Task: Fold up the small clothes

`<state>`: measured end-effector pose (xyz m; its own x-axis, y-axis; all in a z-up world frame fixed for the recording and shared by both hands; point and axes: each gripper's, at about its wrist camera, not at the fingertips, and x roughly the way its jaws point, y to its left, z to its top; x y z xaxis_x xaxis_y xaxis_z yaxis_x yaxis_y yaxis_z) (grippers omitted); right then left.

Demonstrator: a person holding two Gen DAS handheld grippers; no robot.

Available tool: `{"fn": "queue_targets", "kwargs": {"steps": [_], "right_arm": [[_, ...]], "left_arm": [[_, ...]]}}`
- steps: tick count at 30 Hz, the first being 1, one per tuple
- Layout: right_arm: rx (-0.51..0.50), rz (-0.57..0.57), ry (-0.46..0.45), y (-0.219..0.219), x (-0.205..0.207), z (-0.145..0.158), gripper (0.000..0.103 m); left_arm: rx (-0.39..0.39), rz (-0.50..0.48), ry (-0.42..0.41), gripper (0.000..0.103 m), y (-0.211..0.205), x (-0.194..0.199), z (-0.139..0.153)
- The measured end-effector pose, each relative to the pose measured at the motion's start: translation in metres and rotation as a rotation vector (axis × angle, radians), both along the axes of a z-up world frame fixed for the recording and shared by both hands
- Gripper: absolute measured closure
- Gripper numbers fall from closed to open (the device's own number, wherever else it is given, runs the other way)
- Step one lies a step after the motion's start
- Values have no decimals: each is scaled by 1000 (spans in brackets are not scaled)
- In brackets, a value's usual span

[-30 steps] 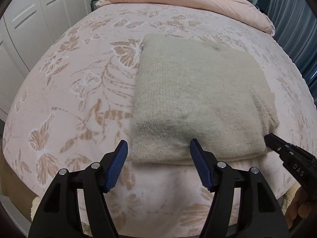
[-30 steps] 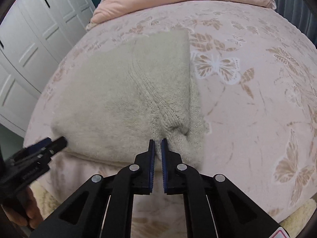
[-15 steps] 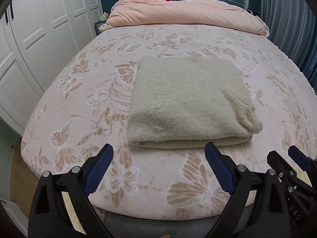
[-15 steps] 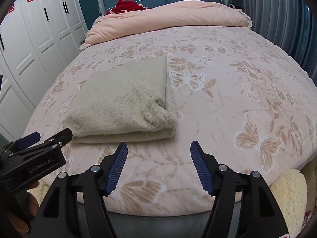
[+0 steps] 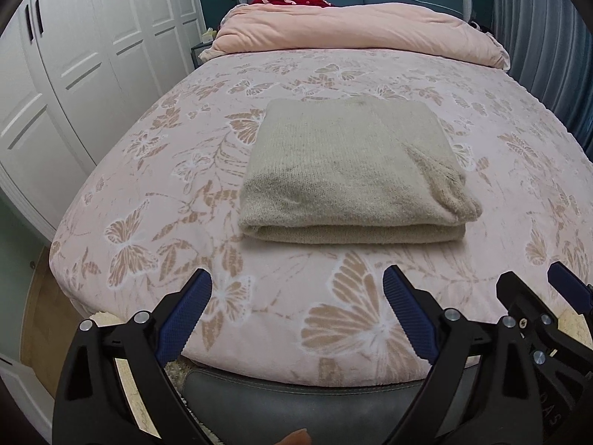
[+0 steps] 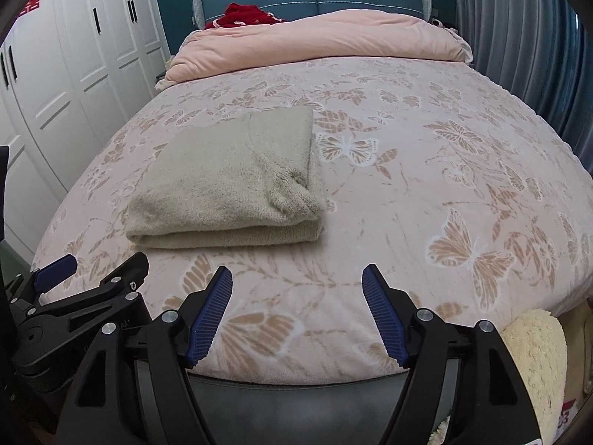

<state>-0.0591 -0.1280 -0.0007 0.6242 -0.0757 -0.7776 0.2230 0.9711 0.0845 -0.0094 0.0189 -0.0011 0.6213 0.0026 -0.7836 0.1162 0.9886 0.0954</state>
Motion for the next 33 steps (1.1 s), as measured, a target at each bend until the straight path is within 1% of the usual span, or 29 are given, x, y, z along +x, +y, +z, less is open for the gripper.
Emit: {"fn": "queue_targets", "kwargs": {"steps": [3,9,16,22,26,33], "right_arm": [[-3,-4,4,0,-5,-1,32],[-24,-10,11,2,-9,-6,32],[-46,-23,18,7,-10,-12,32],[-57,-49,9,8,-12,-13,32],[-65,-59,4,9,-13,-13,32],[-80,-64,-9,11,-14,-12,31]], "left_arm": [[15,-8,-19,12,-2,-6,-2],[18,1,-54,12,-2,-14,-5],[22,18,-45,12,1,-16,-14],[32,23,-58,12,2,-16,-14],[28,24,-74,12,3,-17,-13],[18,24,-76,12,4,-17,-12]]}}
